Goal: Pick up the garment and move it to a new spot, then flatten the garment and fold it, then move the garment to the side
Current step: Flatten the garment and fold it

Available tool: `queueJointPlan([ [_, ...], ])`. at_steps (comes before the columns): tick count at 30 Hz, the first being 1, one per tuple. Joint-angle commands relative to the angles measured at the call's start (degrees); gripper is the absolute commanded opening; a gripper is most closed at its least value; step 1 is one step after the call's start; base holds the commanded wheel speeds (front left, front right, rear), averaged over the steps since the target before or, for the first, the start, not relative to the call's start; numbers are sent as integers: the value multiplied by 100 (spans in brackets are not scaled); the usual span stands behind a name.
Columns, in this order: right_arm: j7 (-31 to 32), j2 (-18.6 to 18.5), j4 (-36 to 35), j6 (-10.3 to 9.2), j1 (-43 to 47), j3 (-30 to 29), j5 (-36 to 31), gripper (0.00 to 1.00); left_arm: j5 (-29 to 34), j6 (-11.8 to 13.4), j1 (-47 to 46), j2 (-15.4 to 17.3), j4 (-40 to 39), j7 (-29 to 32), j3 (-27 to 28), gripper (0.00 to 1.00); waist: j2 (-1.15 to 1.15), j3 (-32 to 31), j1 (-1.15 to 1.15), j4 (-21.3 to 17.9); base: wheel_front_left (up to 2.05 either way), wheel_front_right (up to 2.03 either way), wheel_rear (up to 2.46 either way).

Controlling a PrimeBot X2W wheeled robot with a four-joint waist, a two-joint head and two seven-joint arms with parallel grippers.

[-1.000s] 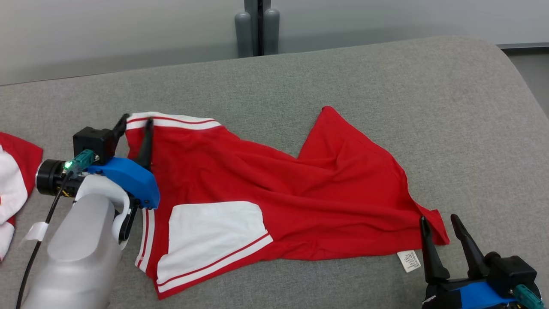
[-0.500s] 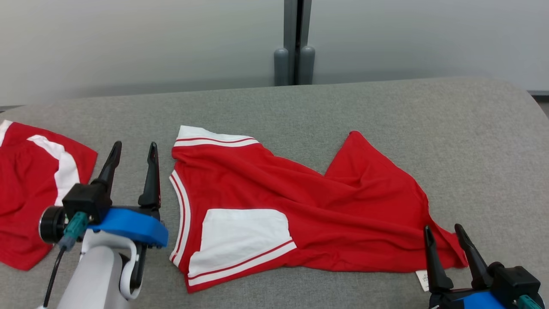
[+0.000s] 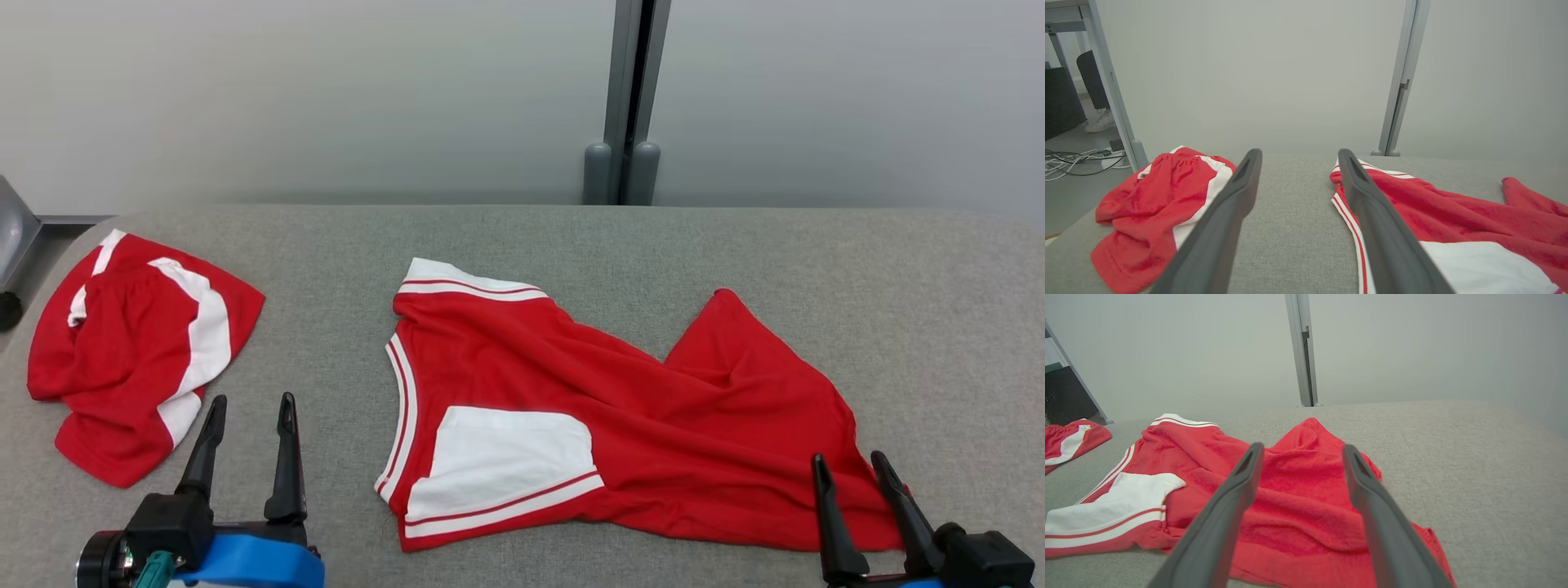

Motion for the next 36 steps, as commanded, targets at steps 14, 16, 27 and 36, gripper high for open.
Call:
queueJointPlan([
  [14,84,-7,-176,2,313,51,76,100,243,-113,776,-330,-407,-13,333,100,0,-242,1,75,0,0,0],
  [16,107,-7,-218,2,390,66,66,100,263,-137,829,-361,-378,-14,368,100,0,-268,1,72,0,0,0],
  [27,214,-7,-418,2,550,101,-16,100,352,-218,874,-435,-238,-14,415,100,0,-305,1,54,0,0,0],
  [36,256,-6,-471,2,582,100,-14,100,384,-252,866,-466,-191,-14,428,100,0,-308,1,40,0,0,0],
])
